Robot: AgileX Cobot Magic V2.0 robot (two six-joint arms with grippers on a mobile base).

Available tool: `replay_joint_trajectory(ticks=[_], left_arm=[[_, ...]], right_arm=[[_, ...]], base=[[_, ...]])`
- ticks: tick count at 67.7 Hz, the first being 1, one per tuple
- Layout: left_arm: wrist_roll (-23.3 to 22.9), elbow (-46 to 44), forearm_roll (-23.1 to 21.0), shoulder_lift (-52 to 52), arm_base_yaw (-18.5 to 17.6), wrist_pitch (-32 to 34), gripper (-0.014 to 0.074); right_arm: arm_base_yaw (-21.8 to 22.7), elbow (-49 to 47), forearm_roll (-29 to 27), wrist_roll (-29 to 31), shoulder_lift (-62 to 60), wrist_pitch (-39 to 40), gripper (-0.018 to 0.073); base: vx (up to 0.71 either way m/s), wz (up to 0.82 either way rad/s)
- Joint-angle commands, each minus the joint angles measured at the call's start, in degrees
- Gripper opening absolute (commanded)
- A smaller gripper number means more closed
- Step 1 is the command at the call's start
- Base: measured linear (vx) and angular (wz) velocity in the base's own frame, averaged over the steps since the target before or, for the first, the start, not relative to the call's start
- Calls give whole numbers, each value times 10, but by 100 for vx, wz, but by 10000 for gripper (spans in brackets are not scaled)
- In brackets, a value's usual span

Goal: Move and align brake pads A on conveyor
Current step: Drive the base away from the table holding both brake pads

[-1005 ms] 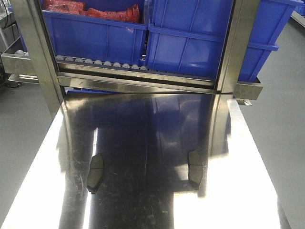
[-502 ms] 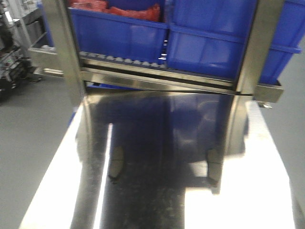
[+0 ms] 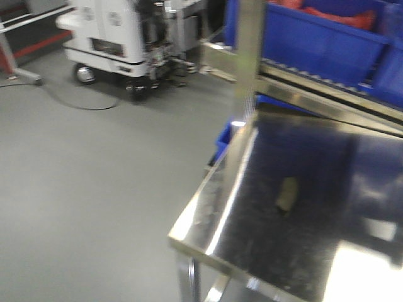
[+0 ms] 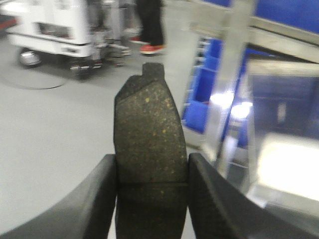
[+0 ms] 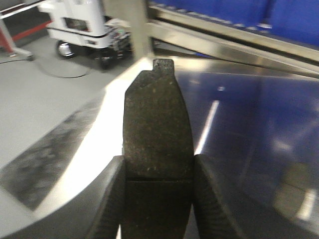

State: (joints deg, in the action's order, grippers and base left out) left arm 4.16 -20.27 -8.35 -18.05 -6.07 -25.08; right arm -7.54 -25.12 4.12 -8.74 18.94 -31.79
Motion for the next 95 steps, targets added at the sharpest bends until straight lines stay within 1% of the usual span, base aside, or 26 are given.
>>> replay_joint_trajectory(ticks=[1,53,78,95], left_arm=[[-2,-17,-8,-4,-3,57,-6],[-2,-17,-8,-4,-3,57,-6],[-2,-17,-8,-4,-3,57,-6],[-2,-17,-8,-4,-3,57,-6]], right_arm=[[1,-18,6,5,3,52,-7],[1,-18,6,5,3,52,-7],[1,-18,6,5,3,52,-7],[1,-18,6,5,3,52,-7]], base=[[-17,83],[-18,78],[-4,78],[3,55]])
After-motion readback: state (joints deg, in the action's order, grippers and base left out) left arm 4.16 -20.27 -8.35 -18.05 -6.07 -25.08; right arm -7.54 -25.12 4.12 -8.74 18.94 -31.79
